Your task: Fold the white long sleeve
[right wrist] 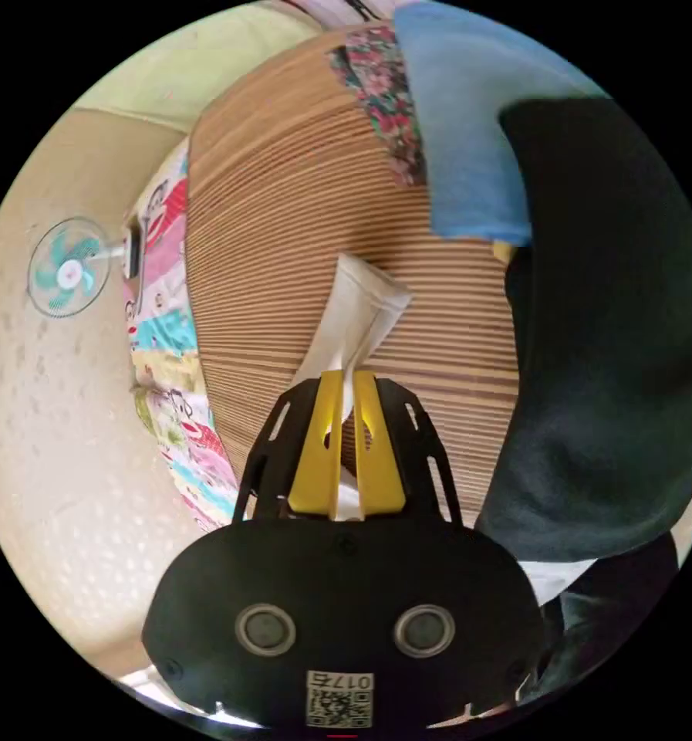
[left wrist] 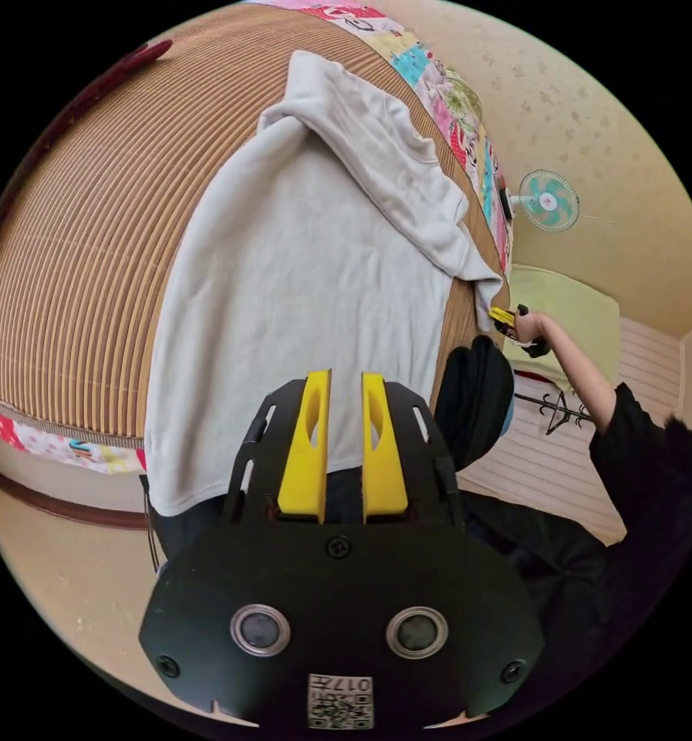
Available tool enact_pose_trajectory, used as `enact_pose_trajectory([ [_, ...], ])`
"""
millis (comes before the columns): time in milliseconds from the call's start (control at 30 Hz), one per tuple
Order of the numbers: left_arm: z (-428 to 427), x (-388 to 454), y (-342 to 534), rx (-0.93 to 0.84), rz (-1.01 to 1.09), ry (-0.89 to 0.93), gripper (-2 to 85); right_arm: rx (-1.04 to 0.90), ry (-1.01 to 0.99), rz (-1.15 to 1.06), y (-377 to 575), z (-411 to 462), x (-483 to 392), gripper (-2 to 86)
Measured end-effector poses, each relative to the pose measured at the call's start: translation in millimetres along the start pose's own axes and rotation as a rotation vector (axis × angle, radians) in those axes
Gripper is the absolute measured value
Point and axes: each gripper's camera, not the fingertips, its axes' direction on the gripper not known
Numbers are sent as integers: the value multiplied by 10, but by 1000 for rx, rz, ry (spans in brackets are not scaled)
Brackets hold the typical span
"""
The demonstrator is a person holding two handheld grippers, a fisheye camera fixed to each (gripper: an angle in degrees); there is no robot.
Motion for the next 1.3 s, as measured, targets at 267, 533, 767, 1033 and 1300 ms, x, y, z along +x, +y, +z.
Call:
enact_pose_trajectory([
  [267,-226,-84,416,79,-42,47,67,287,-280,-1108,2944,-1018,-1562,29],
  [533,-451,-192,602,132,-44,30,79,-580,-5,-1507,5715,1266,-688,53],
  [767,-888,-733,577,100,-18,-83,132,-671,134,-1473,5133,693,575,86],
  [1033,-619,-1139,392,-226,51,-225,135,-894,463,-1105,4245,408,2106,117],
  [1300,-1139,-1430,499,-227,42,298,36,-952,127,-897,4062,-230,2578,42],
])
